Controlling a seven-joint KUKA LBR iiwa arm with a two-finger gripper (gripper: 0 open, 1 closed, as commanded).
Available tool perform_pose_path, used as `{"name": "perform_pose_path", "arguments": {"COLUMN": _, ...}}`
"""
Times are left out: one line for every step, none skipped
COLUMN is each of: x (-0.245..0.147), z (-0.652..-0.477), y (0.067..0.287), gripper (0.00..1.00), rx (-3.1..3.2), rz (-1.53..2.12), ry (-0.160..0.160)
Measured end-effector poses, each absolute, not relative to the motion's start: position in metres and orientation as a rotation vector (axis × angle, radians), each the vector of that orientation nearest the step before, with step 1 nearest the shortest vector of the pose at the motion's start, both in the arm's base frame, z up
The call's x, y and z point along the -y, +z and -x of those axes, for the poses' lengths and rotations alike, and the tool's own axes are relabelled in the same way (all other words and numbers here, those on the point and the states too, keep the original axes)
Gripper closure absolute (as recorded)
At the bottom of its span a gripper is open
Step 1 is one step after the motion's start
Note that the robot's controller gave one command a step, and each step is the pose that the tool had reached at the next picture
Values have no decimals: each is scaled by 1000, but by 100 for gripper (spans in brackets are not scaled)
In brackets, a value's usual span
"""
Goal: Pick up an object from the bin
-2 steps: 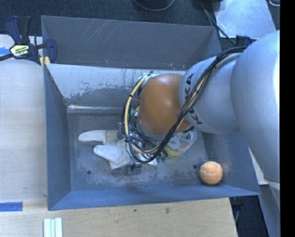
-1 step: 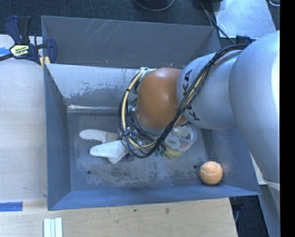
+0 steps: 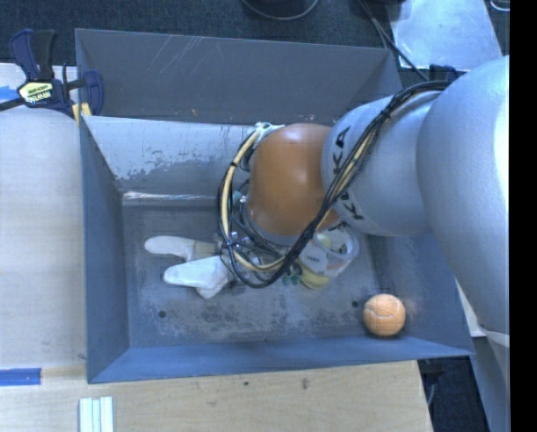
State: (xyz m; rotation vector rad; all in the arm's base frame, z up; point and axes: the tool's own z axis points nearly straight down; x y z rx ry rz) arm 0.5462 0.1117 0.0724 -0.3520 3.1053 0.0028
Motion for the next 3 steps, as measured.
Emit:
{"name": "perform_pose_path", "arguments": {"x": -112, "z": -545, "y": 76, "gripper": 100, "rx": -3107, "rz": 352, "ry": 3}}
{"name": "perform_pose_path", "arguments": {"x": -111, "z": -544, "y": 93, "gripper": 100, "rx": -3110, "rz": 352, "ry": 2}}
{"name": "perform_pose_path", "arguments": {"x": -111, "z": -546, "y": 108, "gripper": 100, "rx": -3105, "rz": 351, "ry": 2}}
